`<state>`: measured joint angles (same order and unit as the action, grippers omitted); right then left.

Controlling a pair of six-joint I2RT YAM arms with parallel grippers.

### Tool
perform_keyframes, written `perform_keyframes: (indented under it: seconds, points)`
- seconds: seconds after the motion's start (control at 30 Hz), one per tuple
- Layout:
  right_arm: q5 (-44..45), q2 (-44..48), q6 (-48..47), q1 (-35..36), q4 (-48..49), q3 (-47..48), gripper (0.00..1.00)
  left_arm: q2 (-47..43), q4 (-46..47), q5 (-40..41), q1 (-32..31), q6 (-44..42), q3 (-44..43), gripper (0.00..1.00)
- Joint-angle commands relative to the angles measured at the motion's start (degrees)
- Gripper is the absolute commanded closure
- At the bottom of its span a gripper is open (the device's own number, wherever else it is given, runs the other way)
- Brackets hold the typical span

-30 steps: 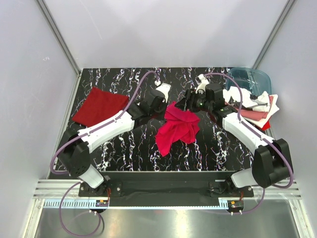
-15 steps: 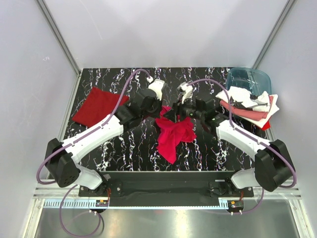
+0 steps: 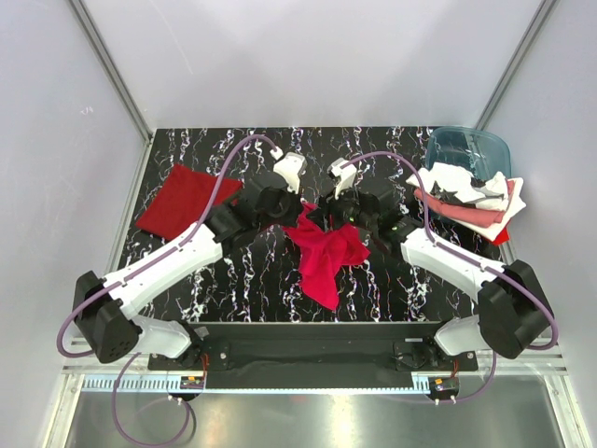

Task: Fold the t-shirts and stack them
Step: Flatten the tshirt out

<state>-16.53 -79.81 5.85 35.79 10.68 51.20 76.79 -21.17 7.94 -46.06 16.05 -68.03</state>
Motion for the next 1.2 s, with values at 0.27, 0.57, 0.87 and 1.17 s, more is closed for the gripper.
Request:
perform_keyframes:
  seconds: [0.27, 0.57, 0.87, 1.17]
  points:
    - [3.9, 0.6, 1.1, -0.2, 1.9, 1.9, 1.0, -2.5, 2.3, 1.4, -0.4, 0.5, 1.0, 0.63]
    - [3.1, 1.2, 10.9, -4.1, 0.7, 2.1, 1.0, -5.5, 11.8, 2.2, -0.3, 1.9, 7.9, 0.32]
    - [-3.8, 0.4, 24.8, -8.4, 2.8, 2.1, 1.0, -2.8, 22.3, -0.7, -2.1, -1.2, 12.9, 0.39]
    - [-2.5, 5.7, 29.1, -8.4, 3.6, 0.0, 1.0, 2.8, 25.1, 3.1, -6.2, -5.2, 11.3, 0.3]
